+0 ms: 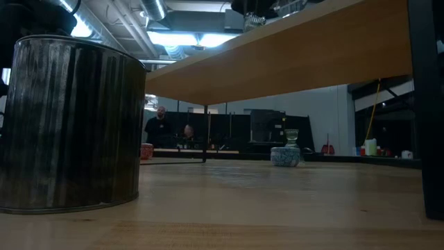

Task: Pick & Place candle stick holders
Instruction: Put the right transparent candle holder on the shelf

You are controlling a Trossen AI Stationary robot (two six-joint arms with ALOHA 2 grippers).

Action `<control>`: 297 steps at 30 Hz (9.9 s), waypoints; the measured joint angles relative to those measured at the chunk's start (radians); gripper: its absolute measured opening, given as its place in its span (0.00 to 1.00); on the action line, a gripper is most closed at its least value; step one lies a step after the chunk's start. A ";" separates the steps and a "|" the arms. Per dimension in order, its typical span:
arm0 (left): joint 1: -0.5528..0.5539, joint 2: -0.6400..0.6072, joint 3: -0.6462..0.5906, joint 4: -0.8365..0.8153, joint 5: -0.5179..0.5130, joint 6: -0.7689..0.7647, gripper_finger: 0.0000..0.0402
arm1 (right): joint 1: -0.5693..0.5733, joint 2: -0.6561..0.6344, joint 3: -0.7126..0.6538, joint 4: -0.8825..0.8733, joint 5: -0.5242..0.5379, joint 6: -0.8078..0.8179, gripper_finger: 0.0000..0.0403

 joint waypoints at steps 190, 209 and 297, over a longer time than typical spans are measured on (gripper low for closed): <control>0.000 0.000 0.000 0.000 0.000 0.000 0.01 | -0.061 -0.334 -0.575 0.207 -0.031 0.176 0.05; 0.000 0.000 0.000 0.000 0.000 0.000 0.01 | -0.013 -0.279 -0.579 0.337 -0.055 0.174 0.00; 0.000 0.000 0.000 0.000 0.000 0.000 0.01 | -0.564 -0.245 -0.579 0.271 0.320 0.386 0.08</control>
